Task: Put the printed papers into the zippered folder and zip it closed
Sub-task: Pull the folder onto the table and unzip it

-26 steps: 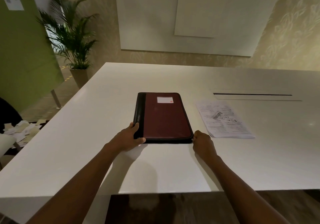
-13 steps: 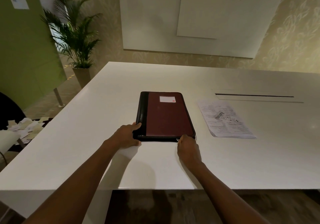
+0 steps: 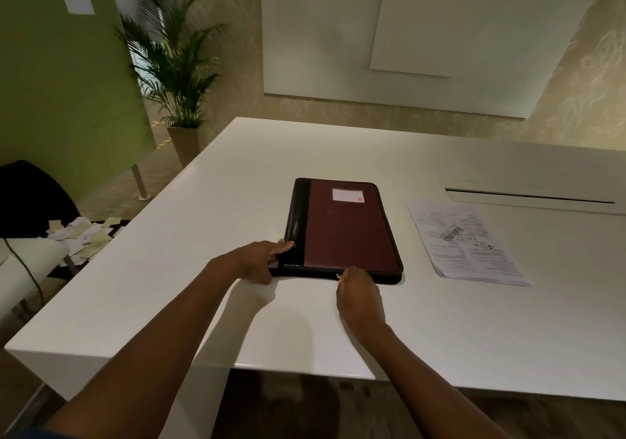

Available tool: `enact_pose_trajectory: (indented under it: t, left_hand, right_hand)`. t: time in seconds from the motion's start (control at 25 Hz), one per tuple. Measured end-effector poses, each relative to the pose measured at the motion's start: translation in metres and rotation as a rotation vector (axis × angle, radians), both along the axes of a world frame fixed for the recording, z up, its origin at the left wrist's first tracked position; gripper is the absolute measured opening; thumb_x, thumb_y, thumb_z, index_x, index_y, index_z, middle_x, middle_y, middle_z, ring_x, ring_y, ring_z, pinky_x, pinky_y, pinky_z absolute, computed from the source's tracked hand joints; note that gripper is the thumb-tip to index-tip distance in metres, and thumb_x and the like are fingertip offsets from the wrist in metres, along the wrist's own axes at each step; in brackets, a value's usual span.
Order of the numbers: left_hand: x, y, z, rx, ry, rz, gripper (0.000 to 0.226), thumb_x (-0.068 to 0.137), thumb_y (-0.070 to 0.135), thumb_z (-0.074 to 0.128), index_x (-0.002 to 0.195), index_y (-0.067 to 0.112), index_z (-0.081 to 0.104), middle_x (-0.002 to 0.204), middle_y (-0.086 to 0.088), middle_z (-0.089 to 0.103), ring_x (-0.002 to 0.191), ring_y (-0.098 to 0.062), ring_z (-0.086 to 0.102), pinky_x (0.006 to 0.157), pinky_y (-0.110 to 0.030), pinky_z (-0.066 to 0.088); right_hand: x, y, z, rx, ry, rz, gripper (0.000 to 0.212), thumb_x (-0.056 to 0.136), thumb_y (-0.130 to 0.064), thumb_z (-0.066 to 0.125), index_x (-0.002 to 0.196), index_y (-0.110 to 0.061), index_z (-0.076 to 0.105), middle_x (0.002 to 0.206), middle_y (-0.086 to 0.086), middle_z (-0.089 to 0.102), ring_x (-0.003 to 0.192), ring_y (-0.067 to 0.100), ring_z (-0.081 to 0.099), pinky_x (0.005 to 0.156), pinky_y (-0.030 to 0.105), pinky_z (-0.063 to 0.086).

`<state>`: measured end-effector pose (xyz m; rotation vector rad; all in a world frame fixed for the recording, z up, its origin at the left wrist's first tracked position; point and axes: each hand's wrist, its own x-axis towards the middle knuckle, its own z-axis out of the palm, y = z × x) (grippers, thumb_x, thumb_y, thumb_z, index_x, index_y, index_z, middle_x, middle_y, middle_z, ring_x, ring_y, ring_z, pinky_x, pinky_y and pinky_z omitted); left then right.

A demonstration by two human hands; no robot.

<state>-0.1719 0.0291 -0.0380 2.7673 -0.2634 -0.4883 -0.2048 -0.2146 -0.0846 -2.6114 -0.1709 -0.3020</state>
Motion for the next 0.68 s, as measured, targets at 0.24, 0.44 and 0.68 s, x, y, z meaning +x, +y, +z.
enact_pose_trajectory:
  t: [0.24,0.44,0.68]
  left_hand:
    - [0.001,-0.002,0.005,0.012,0.050,-0.026,0.102,0.082,-0.011,0.054,0.157,0.033,0.001,0.166,0.001,0.007,0.143,-0.024,0.036,0.101,-0.025,0.038]
    - [0.002,0.001,0.002,0.009,0.043,-0.046,0.102,0.082,-0.013,0.053,0.157,0.031,-0.001,0.166,-0.002,0.007,0.146,-0.025,0.030,0.112,-0.030,0.034]
    - [0.006,0.008,0.003,0.009,0.046,-0.089,0.098,0.085,-0.008,0.060,0.158,0.027,0.004,0.164,-0.005,0.017,0.147,-0.026,0.029,0.113,-0.030,0.029]
  right_hand:
    - [-0.005,0.040,0.004,0.016,0.022,0.098,0.024,0.100,-0.011,0.039,0.111,-0.006,0.059,0.111,0.010,0.065,0.100,0.024,0.062,0.086,0.030,0.046]
    - [-0.010,0.077,0.009,0.058,0.110,0.190,0.022,0.100,-0.015,0.039,0.111,-0.006,0.055,0.109,0.014,0.061,0.096,0.031,0.060,0.075,0.034,0.045]
    - [-0.013,0.109,0.004,0.121,0.118,0.246,0.026,0.102,-0.017,0.037,0.110,-0.008,0.060,0.107,0.007,0.064,0.095,0.020,0.060,0.083,0.029,0.047]
